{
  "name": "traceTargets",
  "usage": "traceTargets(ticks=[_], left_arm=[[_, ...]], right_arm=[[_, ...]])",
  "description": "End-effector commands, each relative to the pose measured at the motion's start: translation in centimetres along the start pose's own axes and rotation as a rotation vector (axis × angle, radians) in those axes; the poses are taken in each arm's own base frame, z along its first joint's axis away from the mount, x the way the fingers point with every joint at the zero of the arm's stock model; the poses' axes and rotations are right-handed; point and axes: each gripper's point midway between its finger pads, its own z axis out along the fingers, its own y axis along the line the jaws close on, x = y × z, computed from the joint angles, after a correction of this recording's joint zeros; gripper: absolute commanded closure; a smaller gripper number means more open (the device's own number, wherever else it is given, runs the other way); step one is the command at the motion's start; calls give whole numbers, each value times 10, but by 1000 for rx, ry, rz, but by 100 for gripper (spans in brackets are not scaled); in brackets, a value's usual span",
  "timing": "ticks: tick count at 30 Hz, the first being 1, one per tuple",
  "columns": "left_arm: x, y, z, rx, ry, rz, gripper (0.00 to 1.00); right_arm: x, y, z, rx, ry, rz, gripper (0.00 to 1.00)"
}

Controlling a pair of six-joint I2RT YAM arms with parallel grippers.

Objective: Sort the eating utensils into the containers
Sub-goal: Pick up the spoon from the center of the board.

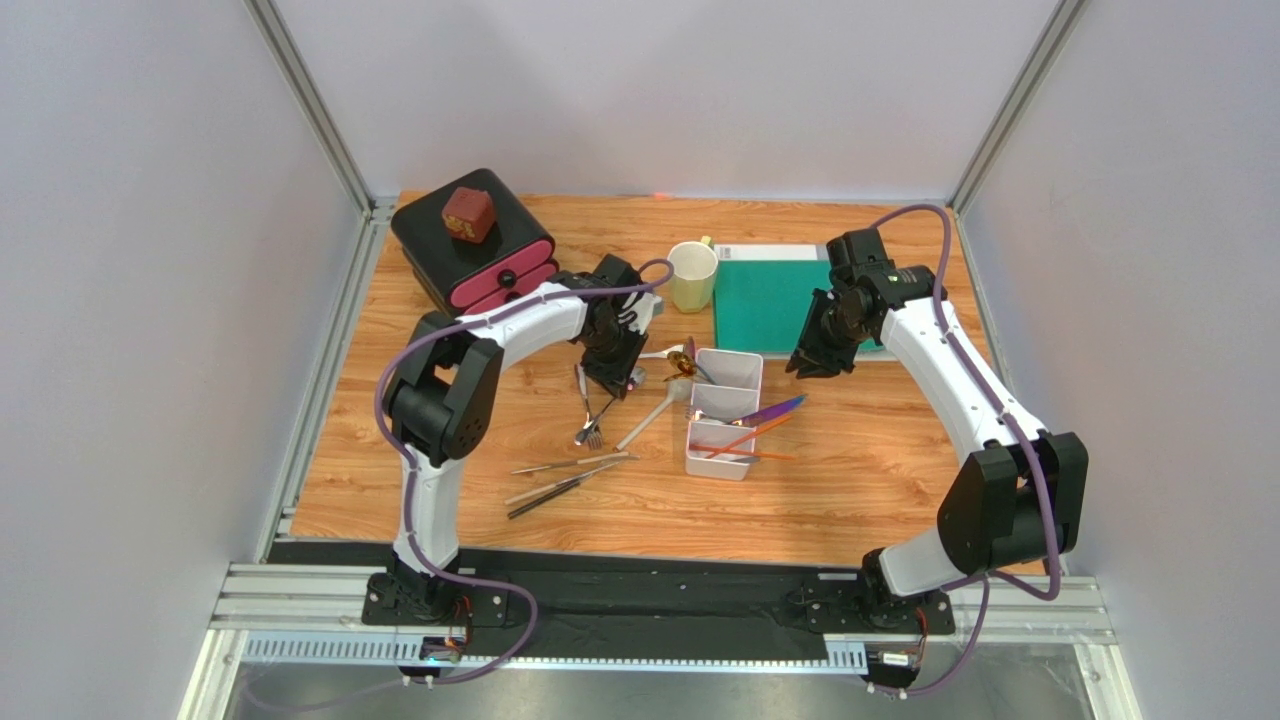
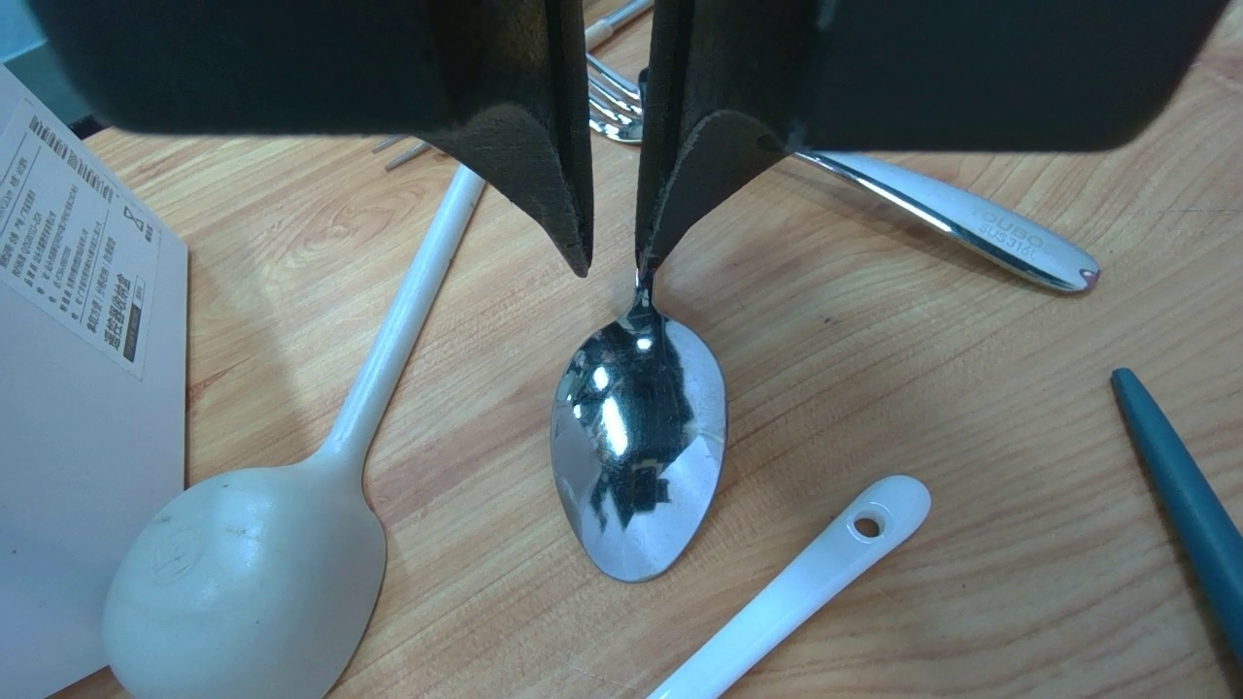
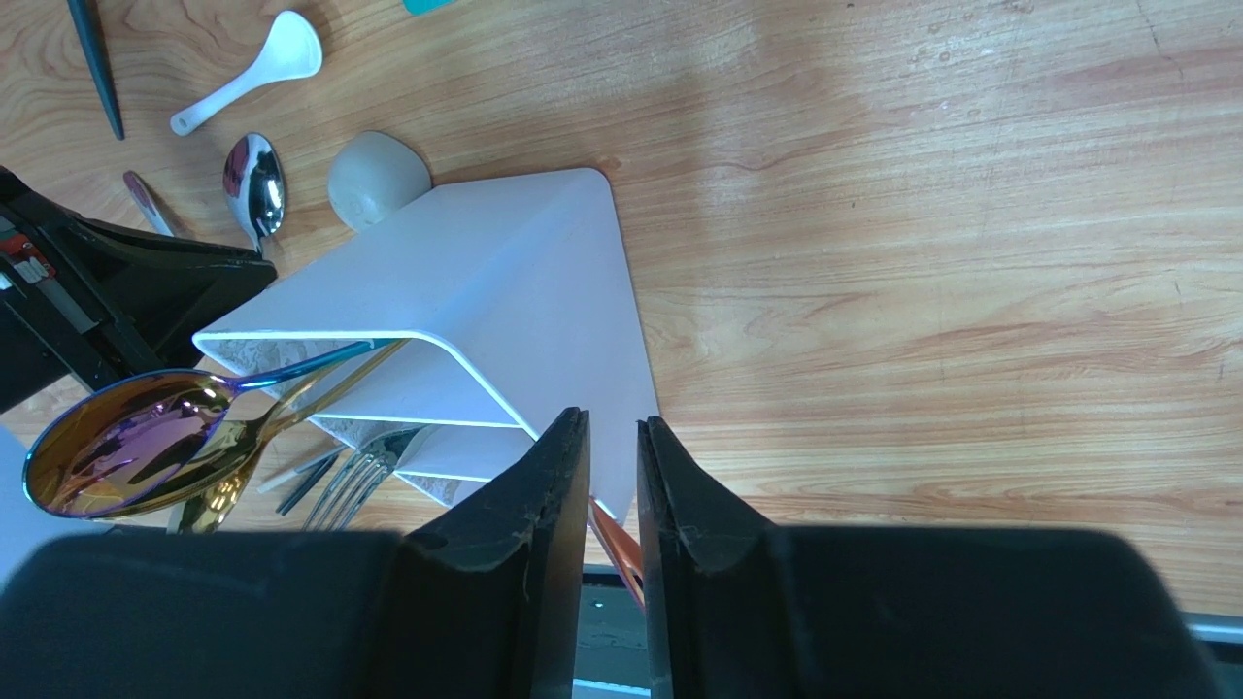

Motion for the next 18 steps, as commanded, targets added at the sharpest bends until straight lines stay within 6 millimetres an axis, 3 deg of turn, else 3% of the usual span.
traceTargets(ticks=[1,11,18], left_arm=[[5,5,7,-18,36,1,77],[-17,14,-25,-111,-89,17,74],[-19,18,-21,-118,-68,12,74]], right_arm=[[-11,10,-14,-52,-58,-2,77],[-11,12,-12,-57,-49,0,77],[-12,13,-12,-60,-47,-2,78]])
